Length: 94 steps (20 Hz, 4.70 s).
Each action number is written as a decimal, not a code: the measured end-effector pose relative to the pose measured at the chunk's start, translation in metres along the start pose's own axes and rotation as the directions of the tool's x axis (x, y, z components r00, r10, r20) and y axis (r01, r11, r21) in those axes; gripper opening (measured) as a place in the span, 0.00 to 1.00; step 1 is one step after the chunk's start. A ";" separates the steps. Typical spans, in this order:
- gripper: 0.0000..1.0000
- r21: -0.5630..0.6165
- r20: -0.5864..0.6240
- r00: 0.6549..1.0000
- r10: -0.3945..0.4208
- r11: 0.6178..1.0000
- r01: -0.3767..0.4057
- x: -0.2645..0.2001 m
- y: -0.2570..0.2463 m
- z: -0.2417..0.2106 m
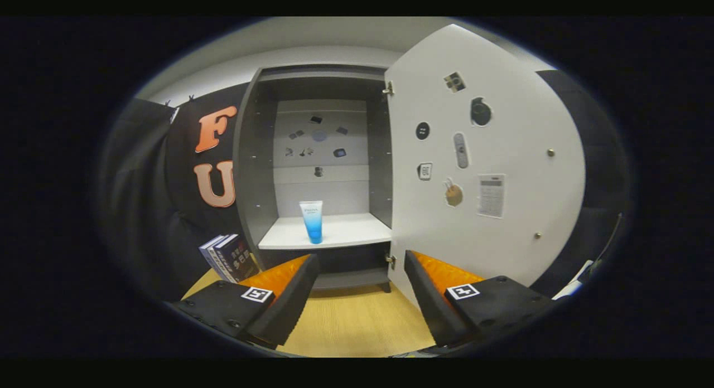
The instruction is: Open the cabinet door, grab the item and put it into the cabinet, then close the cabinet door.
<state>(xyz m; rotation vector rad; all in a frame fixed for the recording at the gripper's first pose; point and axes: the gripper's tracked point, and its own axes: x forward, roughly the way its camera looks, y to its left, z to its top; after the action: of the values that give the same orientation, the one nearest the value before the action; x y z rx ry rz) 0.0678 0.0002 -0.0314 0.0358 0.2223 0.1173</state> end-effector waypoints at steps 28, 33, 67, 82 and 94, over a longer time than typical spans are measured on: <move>0.97 0.066 -0.018 0.942 -0.335 0.940 0.336 -0.031 -0.244 -0.047; 0.94 0.064 -0.009 0.952 -0.307 0.950 0.307 -0.031 -0.236 -0.047; 0.95 0.086 0.002 0.995 0.101 0.991 -0.101 0.037 0.044 -0.058; 0.95 0.034 -0.047 0.968 0.248 0.969 -0.246 0.143 0.144 -0.061; 0.95 0.043 -0.072 0.971 0.229 0.973 -0.226 0.186 0.172 -0.066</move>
<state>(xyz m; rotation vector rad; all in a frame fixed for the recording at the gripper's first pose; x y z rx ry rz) 0.2138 0.1943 -0.1279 0.0911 0.2961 0.3438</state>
